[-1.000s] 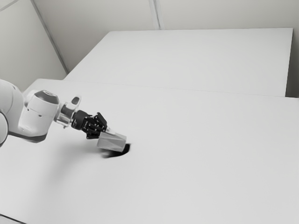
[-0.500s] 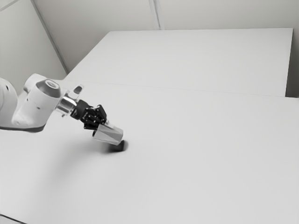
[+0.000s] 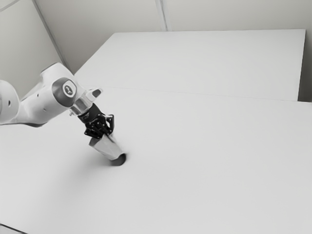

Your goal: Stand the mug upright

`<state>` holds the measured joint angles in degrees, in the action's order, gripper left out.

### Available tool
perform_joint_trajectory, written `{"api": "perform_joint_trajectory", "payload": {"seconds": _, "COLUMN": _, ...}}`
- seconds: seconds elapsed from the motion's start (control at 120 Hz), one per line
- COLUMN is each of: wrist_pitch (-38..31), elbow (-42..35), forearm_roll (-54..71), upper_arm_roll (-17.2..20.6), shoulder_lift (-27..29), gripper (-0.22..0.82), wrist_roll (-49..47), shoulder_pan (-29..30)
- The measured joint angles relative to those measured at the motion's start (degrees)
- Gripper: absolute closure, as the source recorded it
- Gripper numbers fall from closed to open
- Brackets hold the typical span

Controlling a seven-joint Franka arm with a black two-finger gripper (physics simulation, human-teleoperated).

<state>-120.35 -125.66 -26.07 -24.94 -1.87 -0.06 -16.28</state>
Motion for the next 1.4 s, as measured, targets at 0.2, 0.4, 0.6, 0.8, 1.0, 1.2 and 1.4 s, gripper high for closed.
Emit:
{"api": "perform_joint_trajectory", "payload": {"seconds": 0.2, "wrist_pitch": 0.0, "elbow": 0.02, "forearm_roll": 7.08, "upper_arm_roll": -0.01, "shoulder_lift": -0.1, "gripper": 0.77, "wrist_roll": -8.72, "shoulder_pan": -1.46}}
{"api": "perform_joint_trajectory", "payload": {"seconds": 0.4, "wrist_pitch": 0.34, "elbow": 0.54, "forearm_roll": 13.7, "upper_arm_roll": -0.03, "shoulder_lift": -0.35, "gripper": 0.77, "wrist_roll": -16.02, "shoulder_pan": -3.16}}
{"api": "perform_joint_trajectory", "payload": {"seconds": 0.6, "wrist_pitch": 0.06, "elbow": 0.69, "forearm_roll": 16.77, "upper_arm_roll": -0.03, "shoulder_lift": -0.6, "gripper": 0.77, "wrist_roll": -22.03, "shoulder_pan": -4.63}}
{"api": "perform_joint_trajectory", "payload": {"seconds": 0.8, "wrist_pitch": -0.07, "elbow": 0.56, "forearm_roll": 17.88, "upper_arm_roll": -0.03, "shoulder_lift": -1.45, "gripper": 0.77, "wrist_roll": -26.7, "shoulder_pan": -5.08}}
{"api": "perform_joint_trajectory", "payload": {"seconds": 1.0, "wrist_pitch": 0.04, "elbow": 0.87, "forearm_roll": 20.98, "upper_arm_roll": -0.02, "shoulder_lift": -2.52, "gripper": 0.77, "wrist_roll": -30.48, "shoulder_pan": -6.17}}
{"api": "perform_joint_trajectory", "payload": {"seconds": 1.2, "wrist_pitch": 0.09, "elbow": 1.74, "forearm_roll": 23.27, "upper_arm_roll": -0.02, "shoulder_lift": -3.9, "gripper": 0.77, "wrist_roll": -33.4, "shoulder_pan": -6.39}}
{"api": "perform_joint_trajectory", "payload": {"seconds": 1.4, "wrist_pitch": -0.05, "elbow": 1.81, "forearm_roll": 23.82, "upper_arm_roll": -0.02, "shoulder_lift": -4.88, "gripper": 0.77, "wrist_roll": -35.53, "shoulder_pan": -6.62}}
